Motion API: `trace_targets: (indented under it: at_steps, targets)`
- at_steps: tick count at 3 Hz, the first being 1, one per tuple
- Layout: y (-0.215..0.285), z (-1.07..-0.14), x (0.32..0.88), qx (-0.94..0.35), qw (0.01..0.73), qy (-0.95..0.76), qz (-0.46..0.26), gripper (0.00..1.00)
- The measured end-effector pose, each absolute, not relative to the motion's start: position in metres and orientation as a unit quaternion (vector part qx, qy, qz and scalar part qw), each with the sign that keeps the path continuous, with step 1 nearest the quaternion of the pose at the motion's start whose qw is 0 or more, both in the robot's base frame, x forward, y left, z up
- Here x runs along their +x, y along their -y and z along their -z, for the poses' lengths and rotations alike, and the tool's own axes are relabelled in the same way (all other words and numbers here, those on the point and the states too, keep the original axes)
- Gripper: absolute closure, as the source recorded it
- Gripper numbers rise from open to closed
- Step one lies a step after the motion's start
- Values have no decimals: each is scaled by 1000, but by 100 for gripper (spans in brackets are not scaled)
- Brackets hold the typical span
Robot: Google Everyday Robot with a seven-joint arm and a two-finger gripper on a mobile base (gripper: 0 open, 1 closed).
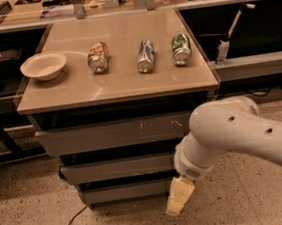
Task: Open bottom drawer
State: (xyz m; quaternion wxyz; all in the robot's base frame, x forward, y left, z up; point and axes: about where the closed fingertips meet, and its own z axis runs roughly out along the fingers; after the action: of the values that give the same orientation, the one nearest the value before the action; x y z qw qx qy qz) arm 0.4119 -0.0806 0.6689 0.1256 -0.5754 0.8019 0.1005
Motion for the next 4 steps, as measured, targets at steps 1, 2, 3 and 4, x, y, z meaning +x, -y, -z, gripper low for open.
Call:
trace_targets:
  at_steps: [1, 2, 3, 4]
  targets:
    - [46, -606, 405, -576, 112, -799, -135, 0]
    - [17, -553, 410, -566, 105, -801, -164, 0]
    - [17, -553, 410, -566, 105, -801, -164, 0]
    - [9, -513, 411, -545, 105, -809, -194, 0]
